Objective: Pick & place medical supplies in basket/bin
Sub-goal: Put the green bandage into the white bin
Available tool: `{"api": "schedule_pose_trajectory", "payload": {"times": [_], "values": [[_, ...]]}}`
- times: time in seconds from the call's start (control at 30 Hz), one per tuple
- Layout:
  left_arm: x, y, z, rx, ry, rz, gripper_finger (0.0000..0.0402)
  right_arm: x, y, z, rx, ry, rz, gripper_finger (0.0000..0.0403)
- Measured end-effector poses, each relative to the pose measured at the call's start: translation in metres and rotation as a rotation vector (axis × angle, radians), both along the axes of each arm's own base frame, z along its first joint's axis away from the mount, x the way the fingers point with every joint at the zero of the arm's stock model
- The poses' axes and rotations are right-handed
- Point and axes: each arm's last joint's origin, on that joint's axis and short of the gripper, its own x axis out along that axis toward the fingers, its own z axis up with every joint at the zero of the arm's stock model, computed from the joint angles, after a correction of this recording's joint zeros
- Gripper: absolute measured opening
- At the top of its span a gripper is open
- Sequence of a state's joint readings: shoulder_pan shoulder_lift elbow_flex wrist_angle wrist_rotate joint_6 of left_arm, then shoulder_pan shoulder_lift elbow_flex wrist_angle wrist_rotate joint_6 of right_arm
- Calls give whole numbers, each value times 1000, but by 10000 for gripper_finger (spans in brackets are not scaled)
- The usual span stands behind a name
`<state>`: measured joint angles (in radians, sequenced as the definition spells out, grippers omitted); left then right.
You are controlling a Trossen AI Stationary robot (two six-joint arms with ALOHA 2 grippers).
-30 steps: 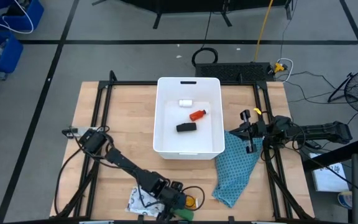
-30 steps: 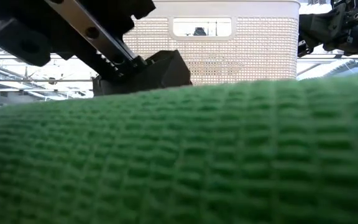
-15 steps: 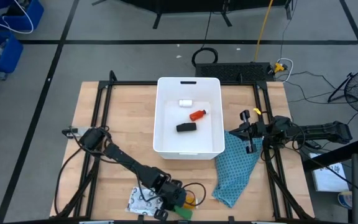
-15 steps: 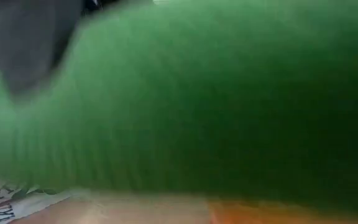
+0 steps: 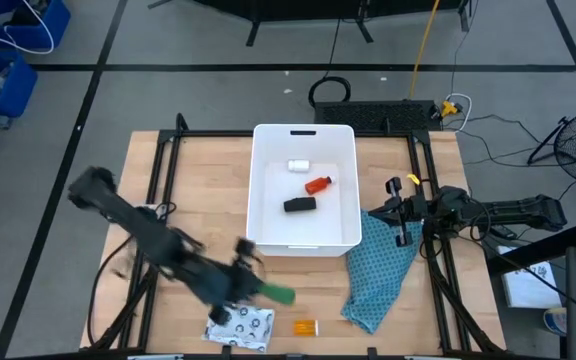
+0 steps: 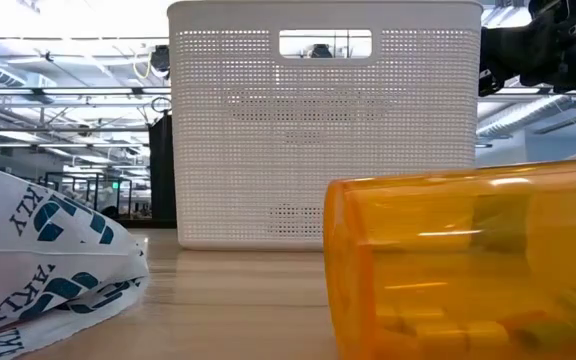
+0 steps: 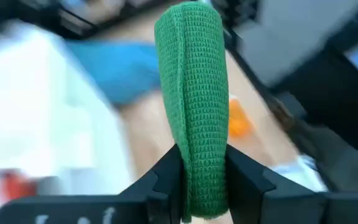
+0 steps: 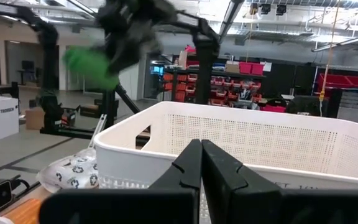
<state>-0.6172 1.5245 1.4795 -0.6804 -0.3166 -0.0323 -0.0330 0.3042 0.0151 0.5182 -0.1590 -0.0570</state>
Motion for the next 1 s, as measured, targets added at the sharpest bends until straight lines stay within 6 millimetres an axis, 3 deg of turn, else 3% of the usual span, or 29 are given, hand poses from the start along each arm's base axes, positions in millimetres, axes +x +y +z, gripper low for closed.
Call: {"api": "schedule_pose_trajectory", "payload": {"times": [0.1, 0.2, 0.27, 0.37, 0.6, 0.73, 0.9, 1.0], "values": [[-32, 19, 21, 67, -126, 48, 78, 0, 0, 0, -5, 0, -1, 0], [-61, 46, 20, 76, -234, 115, 67, 0, 0, 0, -6, -1, -1, 0], [-75, 67, 6, 45, -301, 189, 65, 0, 0, 0, -9, -1, 0, 0], [-94, 92, -30, -15, -384, 265, 68, 0, 0, 0, -16, -3, -2, 0], [-132, 133, -100, -147, -704, 421, 66, 0, 0, 1, -15, -10, -1, 0], [-146, 148, -133, -168, -778, 487, 63, 0, 0, 0, -1, 0, 2, 0], [-152, 158, -159, -209, -772, 560, 66, 0, 0, 2, -19, -19, -5, 0], [-152, 162, -163, -221, -775, 595, 66, -1, 0, 6, -51, -68, -15, 0]]}}
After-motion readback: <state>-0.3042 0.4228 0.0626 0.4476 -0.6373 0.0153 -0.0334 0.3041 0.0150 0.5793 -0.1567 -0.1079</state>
